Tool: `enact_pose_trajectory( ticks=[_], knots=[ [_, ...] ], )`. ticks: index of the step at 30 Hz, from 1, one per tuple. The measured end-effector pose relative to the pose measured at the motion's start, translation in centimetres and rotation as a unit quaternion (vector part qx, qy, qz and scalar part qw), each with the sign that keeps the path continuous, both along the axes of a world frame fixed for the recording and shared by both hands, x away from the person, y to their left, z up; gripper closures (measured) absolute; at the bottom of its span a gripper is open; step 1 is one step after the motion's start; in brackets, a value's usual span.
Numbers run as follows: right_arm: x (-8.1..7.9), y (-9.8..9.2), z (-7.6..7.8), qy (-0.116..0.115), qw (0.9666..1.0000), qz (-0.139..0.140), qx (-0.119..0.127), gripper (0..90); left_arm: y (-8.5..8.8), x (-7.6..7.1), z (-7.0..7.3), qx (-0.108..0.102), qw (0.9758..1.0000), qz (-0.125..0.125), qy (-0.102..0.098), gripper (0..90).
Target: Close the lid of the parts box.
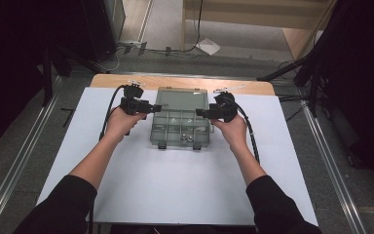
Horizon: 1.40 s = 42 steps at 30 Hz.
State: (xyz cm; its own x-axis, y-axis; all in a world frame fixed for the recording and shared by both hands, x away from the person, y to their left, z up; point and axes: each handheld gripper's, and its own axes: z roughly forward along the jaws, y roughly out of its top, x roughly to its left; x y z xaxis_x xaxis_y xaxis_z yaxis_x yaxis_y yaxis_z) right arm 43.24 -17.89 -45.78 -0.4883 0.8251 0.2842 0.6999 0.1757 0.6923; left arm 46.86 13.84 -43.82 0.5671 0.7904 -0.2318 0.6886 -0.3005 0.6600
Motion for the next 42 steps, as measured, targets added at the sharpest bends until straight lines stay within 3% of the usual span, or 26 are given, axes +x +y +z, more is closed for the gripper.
enact_pose_trajectory(
  ticks=[6,9,16,18,21,24,27,31,42],
  knots=[
    [1.1,0.0,-0.3,-0.002,0.9996,-0.016,-0.023,31.0,-0.4,1.2,-0.2,-0.003,0.9998,0.017,0.003,34.6],
    [1.7,-0.2,-0.6,0.006,0.9995,-0.029,-0.012,31.4,-0.6,1.6,-0.6,-0.005,0.9996,0.026,0.009,34.6],
    [3.0,-0.2,-1.4,0.01,0.9987,-0.044,-0.022,32.1,-1.5,2.6,-1.5,0.008,0.9991,0.039,0.015,34.7],
    [3.2,-0.2,-1.7,0.015,0.9984,-0.053,-0.014,32.6,-1.4,2.8,-1.8,0.0,0.9989,0.045,0.017,39.4],
    [3.4,-0.3,-2.1,0.017,0.998,-0.059,-0.013,32.8,-1.3,3.1,-2.1,-0.013,0.9982,0.056,0.019,39.4],
    [3.6,-0.5,-2.5,0.026,0.9972,-0.07,0.0,32.8,-1.3,3.3,-2.5,-0.012,0.9975,0.065,0.026,39.4],
    [3.8,-0.5,-2.9,0.03,0.9968,-0.075,-0.005,32.8,-1.3,3.5,-2.9,-0.011,0.9968,0.074,0.03,39.4],
    [3.8,-0.1,-3.2,0.027,0.9965,-0.079,-0.004,32.8,-1.2,3.4,-3.6,-0.034,0.9951,0.089,0.027,39.4],
    [4.1,0.2,-4.0,0.037,0.9954,-0.088,0.005,33.9,-1.7,3.4,-4.9,-0.026,0.9936,0.106,0.029,39.4]
  ],
)
